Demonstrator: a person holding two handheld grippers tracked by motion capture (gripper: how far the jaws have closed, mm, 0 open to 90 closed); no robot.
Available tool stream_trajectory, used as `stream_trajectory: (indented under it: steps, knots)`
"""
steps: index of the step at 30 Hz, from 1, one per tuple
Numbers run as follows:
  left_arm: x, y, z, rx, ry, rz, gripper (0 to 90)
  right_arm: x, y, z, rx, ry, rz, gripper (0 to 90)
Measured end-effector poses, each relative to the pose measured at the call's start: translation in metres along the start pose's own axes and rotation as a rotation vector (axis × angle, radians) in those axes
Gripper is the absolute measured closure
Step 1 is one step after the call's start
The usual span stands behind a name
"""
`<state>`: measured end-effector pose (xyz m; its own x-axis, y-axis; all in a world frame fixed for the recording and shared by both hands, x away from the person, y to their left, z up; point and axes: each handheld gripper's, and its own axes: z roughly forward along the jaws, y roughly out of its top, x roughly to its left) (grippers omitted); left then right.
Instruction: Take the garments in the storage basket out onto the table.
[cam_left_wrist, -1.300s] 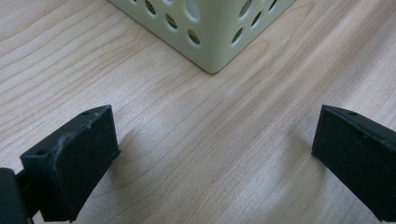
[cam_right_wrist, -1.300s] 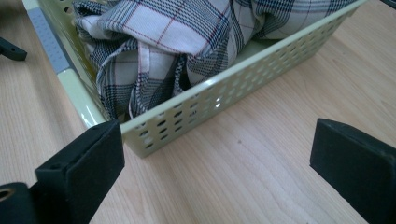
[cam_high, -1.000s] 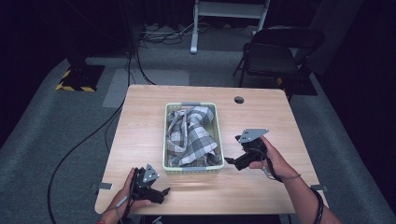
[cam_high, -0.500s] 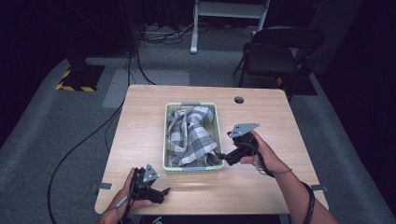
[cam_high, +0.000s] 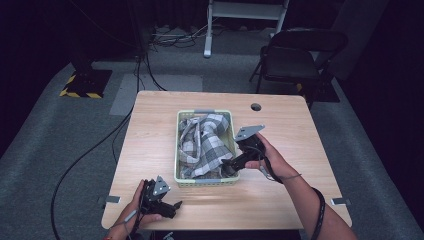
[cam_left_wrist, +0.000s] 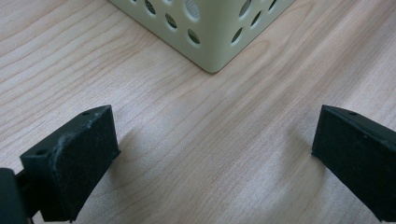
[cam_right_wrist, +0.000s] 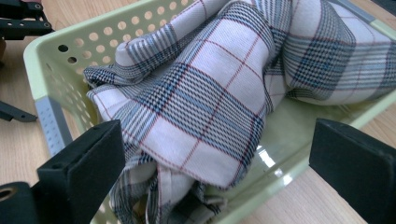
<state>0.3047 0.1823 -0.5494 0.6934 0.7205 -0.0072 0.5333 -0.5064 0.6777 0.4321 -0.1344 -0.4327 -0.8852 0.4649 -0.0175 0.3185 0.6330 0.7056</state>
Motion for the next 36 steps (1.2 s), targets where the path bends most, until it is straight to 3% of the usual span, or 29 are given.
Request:
stream_trajectory:
  steps: [12, 17, 24, 36]
  knots:
    - [0.000, 0.000, 0.000, 0.000, 0.000, 0.000, 0.0, 0.009, 0.018, 0.026, 0.022, 0.027, 0.005, 3.3]
    - [0.000, 0.000, 0.000, 0.001, 0.000, 0.000, 0.0, 0.005, 0.029, 0.035, 0.030, 0.049, 0.097, 3.3]
    - [0.000, 0.000, 0.000, 0.000, -0.001, 0.000, 0.0, -0.001, 0.043, 0.049, 0.042, 0.008, 0.159, 3.8]
    - [0.000, 0.000, 0.000, 0.000, -0.004, 0.000, 0.0, -0.007, 0.051, 0.069, 0.066, -0.011, 0.192, 3.2]
